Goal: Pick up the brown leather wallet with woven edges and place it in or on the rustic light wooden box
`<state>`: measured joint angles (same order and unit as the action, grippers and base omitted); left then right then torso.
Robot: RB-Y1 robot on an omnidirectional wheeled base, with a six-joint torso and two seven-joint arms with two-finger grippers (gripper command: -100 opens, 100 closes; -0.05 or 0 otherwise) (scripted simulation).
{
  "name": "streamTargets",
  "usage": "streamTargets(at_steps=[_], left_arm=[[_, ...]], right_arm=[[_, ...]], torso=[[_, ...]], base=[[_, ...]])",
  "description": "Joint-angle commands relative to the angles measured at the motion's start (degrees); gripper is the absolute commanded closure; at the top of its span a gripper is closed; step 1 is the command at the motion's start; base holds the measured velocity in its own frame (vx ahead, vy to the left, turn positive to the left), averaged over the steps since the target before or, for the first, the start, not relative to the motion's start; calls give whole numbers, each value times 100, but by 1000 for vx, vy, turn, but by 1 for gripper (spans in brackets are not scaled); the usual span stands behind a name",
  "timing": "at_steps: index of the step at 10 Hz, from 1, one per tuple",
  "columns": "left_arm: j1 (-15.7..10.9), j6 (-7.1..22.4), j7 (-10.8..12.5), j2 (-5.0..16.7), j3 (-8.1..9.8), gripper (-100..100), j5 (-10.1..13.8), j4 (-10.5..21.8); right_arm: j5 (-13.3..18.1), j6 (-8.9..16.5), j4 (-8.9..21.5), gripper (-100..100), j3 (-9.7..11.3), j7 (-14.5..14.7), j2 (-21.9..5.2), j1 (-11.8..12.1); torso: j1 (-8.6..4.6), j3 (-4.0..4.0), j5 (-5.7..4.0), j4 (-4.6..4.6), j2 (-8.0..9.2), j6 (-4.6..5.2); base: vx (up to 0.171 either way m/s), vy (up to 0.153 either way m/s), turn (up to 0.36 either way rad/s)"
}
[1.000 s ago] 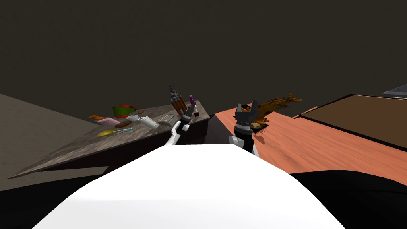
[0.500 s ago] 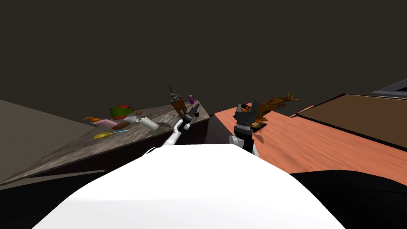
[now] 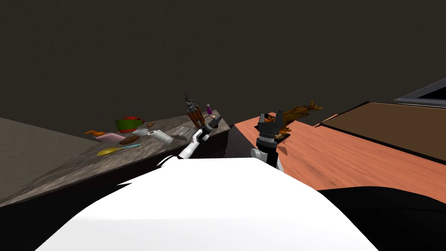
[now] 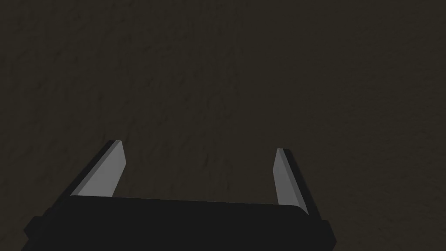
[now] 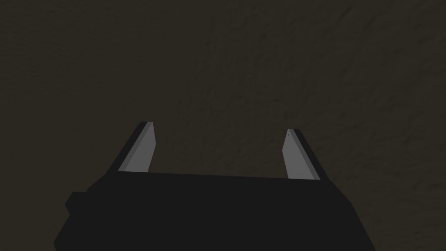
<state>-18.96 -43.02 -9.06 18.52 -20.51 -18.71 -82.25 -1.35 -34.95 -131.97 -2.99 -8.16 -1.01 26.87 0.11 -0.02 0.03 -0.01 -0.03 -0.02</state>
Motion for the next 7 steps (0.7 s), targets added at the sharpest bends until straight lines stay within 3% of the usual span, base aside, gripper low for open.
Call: streamTargets(at_steps=[1, 4, 7], left_arm=[[-137, -30, -22, 17, -77, -100, -65, 283], [-569, -152, -82, 162, -363, -100, -310, 792], [-774, -211, -114, 233, -504, -100, -433, 1255]], right_arm=[[0, 0, 0, 0, 0, 0, 0, 0], [0, 0, 0, 0, 0, 0, 0, 0], [0, 0, 0, 0, 0, 0, 0, 0]], torso=[[0, 0, 0, 0, 0, 0], [-1, -1, 0, -1, 0, -2], [0, -1, 0, 0, -2, -1]], base=[[-1, 29, -39], [3, 34, -47], [5, 33, -48]])
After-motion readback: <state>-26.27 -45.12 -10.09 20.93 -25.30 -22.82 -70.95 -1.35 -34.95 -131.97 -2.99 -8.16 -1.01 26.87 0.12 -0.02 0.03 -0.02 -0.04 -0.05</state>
